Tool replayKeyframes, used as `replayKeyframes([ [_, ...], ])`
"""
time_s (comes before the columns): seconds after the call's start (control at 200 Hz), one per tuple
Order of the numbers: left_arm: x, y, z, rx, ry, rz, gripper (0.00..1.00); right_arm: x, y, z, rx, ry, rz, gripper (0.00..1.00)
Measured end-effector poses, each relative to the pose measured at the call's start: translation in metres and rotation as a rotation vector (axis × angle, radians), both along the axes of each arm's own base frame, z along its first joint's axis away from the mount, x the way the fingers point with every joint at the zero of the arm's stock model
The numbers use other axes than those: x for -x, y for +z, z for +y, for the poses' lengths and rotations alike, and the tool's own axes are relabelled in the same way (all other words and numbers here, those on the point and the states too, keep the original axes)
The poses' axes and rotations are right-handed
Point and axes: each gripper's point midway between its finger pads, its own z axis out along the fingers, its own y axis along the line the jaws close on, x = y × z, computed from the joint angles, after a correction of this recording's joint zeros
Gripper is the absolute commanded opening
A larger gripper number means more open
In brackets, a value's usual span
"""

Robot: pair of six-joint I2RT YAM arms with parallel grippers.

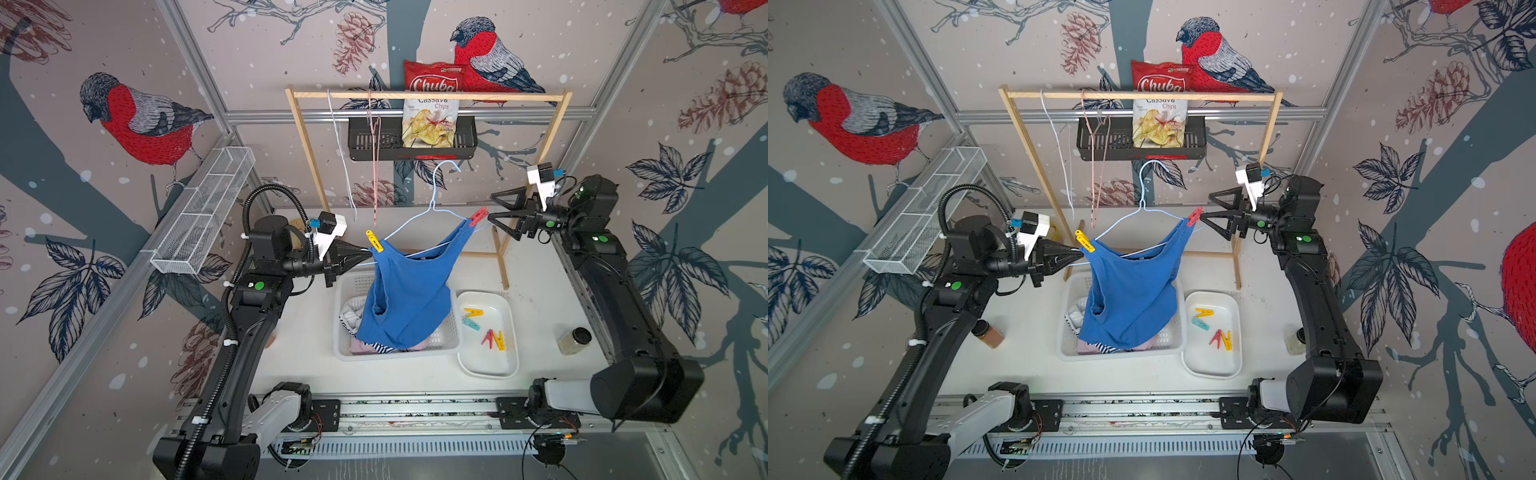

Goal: Remove the clothespins securing tank tops to the hanger
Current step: Remove the clothespin from the hanger.

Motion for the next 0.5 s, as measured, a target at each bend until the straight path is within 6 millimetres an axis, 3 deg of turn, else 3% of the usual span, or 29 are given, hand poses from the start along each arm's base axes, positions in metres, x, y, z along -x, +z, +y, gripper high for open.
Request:
replayKeyframes([
  [0.5, 0.009, 0.009, -0.002, 0.017, -0.044, -0.005, 0.00, 0.031, 0.000, 0.000, 0.004, 0.114, -0.033, 0.88],
])
